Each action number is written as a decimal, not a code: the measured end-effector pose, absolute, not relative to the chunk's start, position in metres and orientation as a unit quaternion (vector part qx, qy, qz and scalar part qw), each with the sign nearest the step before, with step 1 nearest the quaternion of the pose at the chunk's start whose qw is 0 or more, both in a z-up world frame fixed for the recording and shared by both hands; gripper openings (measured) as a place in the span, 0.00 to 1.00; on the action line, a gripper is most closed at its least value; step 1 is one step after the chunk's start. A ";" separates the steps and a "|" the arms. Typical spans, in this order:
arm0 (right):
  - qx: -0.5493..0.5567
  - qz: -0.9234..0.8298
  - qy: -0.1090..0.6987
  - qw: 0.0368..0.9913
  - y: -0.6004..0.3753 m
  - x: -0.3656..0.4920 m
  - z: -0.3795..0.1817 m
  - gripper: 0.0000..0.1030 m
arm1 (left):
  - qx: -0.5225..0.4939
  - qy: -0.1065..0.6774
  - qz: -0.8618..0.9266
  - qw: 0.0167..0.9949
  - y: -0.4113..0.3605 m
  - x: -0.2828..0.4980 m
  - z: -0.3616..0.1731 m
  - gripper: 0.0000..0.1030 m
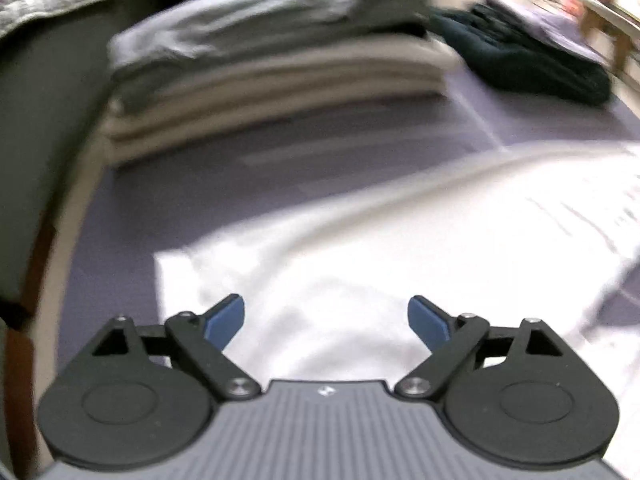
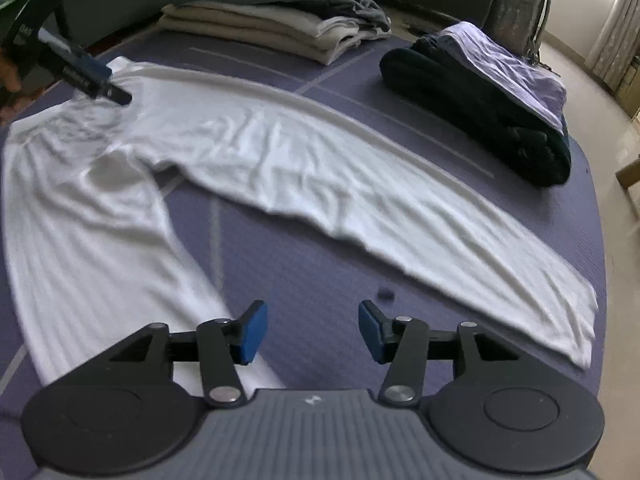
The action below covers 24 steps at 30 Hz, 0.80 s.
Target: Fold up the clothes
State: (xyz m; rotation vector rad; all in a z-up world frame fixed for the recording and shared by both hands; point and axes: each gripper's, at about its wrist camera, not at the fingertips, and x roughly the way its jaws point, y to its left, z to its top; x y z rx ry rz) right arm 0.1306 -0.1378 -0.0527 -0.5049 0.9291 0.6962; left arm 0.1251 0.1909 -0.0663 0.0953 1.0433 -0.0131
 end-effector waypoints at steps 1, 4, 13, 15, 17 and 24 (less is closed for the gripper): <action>-0.240 0.333 0.438 0.800 -0.143 0.119 -0.050 0.50 | 0.060 0.505 -0.026 0.861 0.178 0.113 -0.066 0.88; -0.250 0.372 0.448 0.774 -0.154 0.086 -0.046 0.50 | 0.070 0.514 -0.069 0.852 0.159 0.088 -0.061 0.87; -0.301 0.484 0.445 0.691 -0.153 0.009 -0.051 0.44 | 0.104 0.533 -0.165 0.823 0.136 0.028 -0.061 0.87; -0.308 0.488 0.439 0.689 -0.151 0.003 -0.053 0.41 | 0.116 0.540 -0.166 0.817 0.135 0.019 -0.066 0.87; -0.313 0.491 0.435 0.686 -0.147 -0.001 -0.057 0.39 | 0.115 0.549 -0.166 0.811 0.135 0.013 -0.073 0.86; -0.330 0.498 0.435 0.673 -0.143 -0.001 -0.066 0.36 | 0.127 0.555 -0.207 0.796 0.129 0.003 -0.078 0.89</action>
